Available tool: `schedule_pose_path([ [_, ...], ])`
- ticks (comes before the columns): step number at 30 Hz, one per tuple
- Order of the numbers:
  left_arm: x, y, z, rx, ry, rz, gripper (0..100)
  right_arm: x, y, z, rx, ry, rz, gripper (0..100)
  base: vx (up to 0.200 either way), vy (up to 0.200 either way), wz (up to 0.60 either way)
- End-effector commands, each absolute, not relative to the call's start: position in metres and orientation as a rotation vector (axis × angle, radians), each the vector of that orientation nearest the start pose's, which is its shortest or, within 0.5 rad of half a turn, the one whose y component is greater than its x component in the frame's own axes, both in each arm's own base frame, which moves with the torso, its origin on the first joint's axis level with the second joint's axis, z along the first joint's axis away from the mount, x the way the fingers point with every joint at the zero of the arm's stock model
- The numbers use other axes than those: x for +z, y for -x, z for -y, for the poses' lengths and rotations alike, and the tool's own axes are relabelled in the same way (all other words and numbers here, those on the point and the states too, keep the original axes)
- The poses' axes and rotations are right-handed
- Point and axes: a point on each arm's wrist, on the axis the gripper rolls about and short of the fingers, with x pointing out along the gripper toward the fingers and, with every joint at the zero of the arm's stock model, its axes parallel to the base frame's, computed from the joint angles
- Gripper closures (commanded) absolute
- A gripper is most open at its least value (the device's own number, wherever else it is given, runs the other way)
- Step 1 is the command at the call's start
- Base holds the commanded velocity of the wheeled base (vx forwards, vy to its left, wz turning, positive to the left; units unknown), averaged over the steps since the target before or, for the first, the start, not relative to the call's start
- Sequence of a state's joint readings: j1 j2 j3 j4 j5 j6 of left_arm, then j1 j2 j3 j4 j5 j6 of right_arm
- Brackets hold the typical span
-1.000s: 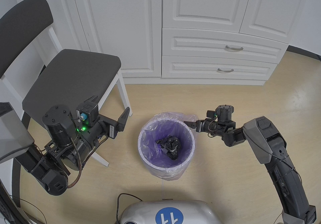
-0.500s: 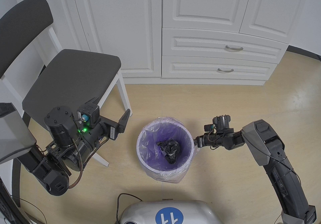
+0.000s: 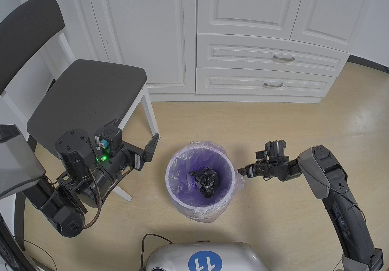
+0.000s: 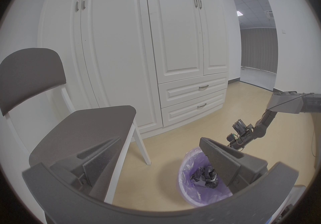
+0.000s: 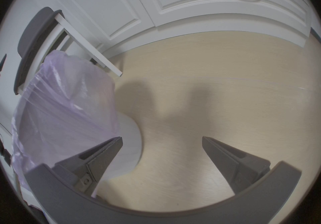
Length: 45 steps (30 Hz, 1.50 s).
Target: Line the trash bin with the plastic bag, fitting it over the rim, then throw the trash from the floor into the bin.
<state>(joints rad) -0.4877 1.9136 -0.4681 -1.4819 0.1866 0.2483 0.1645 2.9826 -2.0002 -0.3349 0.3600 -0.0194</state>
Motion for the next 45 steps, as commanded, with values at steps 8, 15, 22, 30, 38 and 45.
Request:
schedule_pose_path([
  [8,0.123,-0.267,0.138,-0.297,-0.233,0.075,0,-0.125,-0.529,-0.078,0.435,0.007,-0.662,0,0.0,0.0,0.0],
  [15,0.117,-0.27,0.141,-0.304,-0.237,0.06,0,-0.117,-0.533,-0.075,0.335,0.034,-0.616,0,0.0,0.0,0.0],
  [22,0.135,-0.27,0.132,-0.266,-0.216,0.124,0,-0.021,-0.51,-0.055,0.236,-0.088,-0.422,0,0.0,0.0,0.0],
  [30,0.177,-0.265,0.113,-0.194,-0.164,0.283,0,0.064,-0.409,-0.014,0.178,-0.099,-0.137,0,0.0,0.0,0.0],
  [38,0.222,-0.263,0.067,-0.027,-0.137,0.436,0,0.137,-0.302,0.004,0.06,-0.084,0.143,0,0.0,0.0,0.0],
  [45,0.235,-0.263,0.037,0.088,-0.154,0.463,0,0.155,-0.265,0.023,-0.093,-0.115,0.19,0,0.0,0.0,0.0],
])
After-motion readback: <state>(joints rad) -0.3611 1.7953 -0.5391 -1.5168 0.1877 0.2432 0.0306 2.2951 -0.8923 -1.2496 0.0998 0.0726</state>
